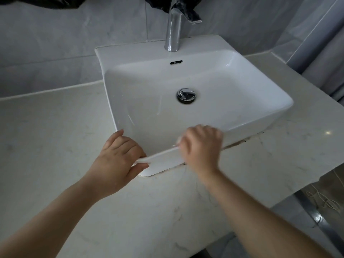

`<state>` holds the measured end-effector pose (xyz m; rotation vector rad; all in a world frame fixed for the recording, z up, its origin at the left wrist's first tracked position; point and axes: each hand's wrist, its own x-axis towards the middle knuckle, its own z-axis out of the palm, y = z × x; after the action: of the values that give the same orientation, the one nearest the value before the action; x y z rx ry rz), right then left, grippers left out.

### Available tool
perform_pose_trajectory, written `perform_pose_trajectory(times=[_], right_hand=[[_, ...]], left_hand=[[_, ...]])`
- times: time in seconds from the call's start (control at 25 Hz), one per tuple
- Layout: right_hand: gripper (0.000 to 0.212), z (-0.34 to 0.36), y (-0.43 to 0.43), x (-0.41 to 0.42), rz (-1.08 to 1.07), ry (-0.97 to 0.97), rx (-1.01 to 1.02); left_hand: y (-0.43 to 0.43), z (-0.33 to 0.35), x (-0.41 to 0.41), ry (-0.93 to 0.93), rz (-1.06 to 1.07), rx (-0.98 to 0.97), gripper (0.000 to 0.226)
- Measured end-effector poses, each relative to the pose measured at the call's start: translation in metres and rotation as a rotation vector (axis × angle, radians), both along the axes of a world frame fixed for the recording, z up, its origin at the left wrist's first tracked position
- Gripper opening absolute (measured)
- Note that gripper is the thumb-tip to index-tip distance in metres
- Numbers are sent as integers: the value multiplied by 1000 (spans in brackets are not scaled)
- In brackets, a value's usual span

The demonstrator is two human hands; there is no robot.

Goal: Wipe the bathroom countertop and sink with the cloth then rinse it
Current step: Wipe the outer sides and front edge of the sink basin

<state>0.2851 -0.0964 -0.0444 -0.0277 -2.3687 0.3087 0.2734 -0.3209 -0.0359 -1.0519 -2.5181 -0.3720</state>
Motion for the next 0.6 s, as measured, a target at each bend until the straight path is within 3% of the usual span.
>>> perform_pose_trajectory(times=[0.12,0.24,0.36,0.4,0.48,0.56,0.6], right_hand=[[24,-3,-77,18,239,52,16],[25,-16,-32,14,374,94,84],[31,-35,15,2,15,170,-173],[36,-35,18,-6,-139,222,-367],[43,-22,8,-25,-256,424,-996],[29,-12,-16,-34,-219,596,-1566],[21,-11,-41,-28,-217,549,-1788]], left_hand=[[-1,0,-2,14,-20,3,50],[-1,3,-1,-17,-20,20,53],[0,2,2,-38,13,8,56],[0,2,2,-40,16,-5,53],[1,6,0,-38,14,-36,42],[1,9,0,-40,5,-58,34],[2,10,0,-44,-2,-56,33]])
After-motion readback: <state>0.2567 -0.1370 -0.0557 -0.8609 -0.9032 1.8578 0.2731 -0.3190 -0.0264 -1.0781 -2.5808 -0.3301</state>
